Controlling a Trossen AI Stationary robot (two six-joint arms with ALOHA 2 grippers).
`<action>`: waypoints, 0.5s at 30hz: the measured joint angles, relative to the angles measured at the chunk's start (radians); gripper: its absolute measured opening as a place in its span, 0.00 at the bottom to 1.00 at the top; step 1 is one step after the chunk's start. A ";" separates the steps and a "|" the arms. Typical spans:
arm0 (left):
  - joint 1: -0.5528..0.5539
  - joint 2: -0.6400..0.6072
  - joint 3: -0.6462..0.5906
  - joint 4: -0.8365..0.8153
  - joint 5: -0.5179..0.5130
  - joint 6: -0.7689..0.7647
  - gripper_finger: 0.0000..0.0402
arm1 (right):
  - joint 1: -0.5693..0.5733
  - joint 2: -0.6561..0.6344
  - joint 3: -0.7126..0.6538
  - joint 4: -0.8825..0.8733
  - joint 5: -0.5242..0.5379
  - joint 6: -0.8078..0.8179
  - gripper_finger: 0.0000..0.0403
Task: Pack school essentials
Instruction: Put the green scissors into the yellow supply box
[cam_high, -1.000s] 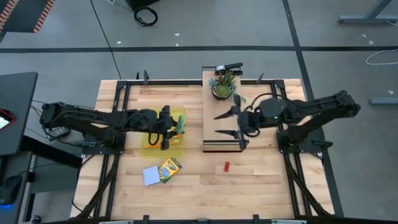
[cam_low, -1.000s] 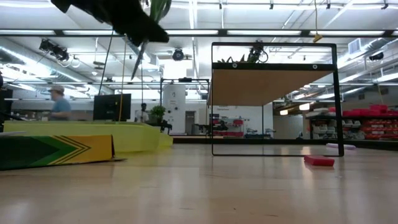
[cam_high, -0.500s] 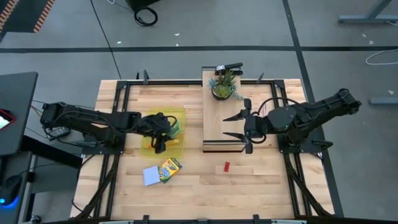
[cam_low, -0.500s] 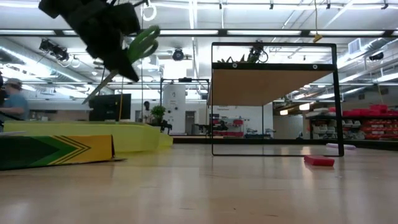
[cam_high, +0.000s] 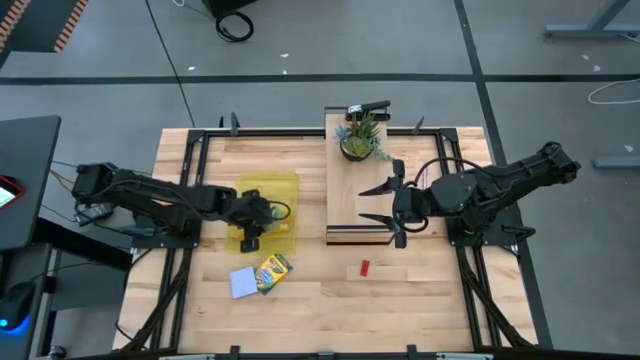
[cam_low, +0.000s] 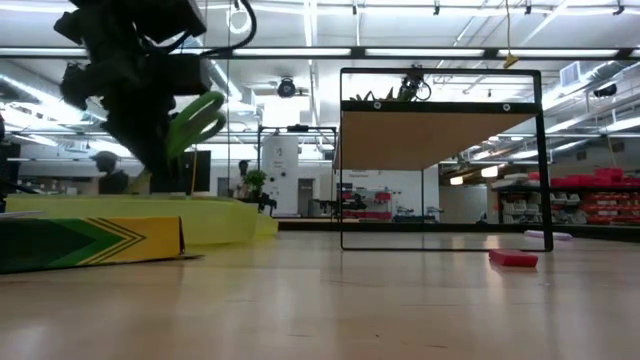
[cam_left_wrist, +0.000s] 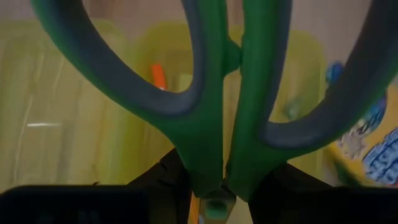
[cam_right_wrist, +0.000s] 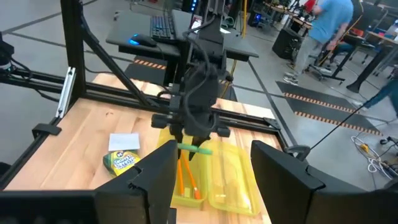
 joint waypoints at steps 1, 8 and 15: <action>-0.003 0.011 0.000 -0.004 0.001 0.006 0.30 | 0.000 0.000 0.000 0.000 0.000 0.001 0.52; -0.033 0.041 0.000 -0.050 -0.006 0.051 0.31 | 0.000 0.000 0.000 0.002 0.004 0.003 0.52; -0.057 0.042 0.000 -0.110 -0.024 0.142 0.30 | 0.000 0.001 0.000 0.010 0.024 0.002 0.52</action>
